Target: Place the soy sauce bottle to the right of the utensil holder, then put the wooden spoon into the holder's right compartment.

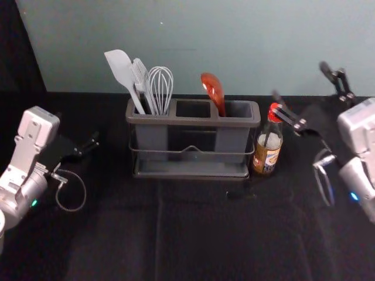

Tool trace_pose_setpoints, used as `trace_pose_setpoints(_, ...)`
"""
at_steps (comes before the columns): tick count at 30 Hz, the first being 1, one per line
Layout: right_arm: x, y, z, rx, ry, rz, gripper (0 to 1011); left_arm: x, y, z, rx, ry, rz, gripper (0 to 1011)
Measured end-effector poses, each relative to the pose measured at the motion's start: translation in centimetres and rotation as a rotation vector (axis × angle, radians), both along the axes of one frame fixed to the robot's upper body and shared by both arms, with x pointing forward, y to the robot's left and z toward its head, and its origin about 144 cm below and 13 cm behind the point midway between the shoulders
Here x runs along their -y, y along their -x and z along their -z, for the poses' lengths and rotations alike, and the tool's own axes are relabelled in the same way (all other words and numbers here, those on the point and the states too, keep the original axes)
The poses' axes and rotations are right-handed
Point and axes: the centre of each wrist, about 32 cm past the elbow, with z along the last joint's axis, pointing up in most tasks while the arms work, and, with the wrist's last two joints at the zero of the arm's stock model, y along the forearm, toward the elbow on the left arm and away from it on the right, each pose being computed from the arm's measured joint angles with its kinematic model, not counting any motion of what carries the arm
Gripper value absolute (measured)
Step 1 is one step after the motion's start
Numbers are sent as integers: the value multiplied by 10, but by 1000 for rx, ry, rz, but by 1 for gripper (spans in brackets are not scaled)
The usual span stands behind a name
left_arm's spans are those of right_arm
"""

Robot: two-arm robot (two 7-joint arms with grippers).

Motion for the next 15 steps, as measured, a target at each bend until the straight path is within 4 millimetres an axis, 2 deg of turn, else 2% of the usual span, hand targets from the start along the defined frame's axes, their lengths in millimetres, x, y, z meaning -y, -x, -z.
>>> trace_pose_setpoints(7, 23, 11, 4, -168, 74, 160, 1004, 0, 0, 0, 0, 0, 0, 1005)
trace_pose_setpoints(15, 37, -3, 23, -293, 132, 208, 1004, 0, 0, 0, 0, 0, 0, 1005)
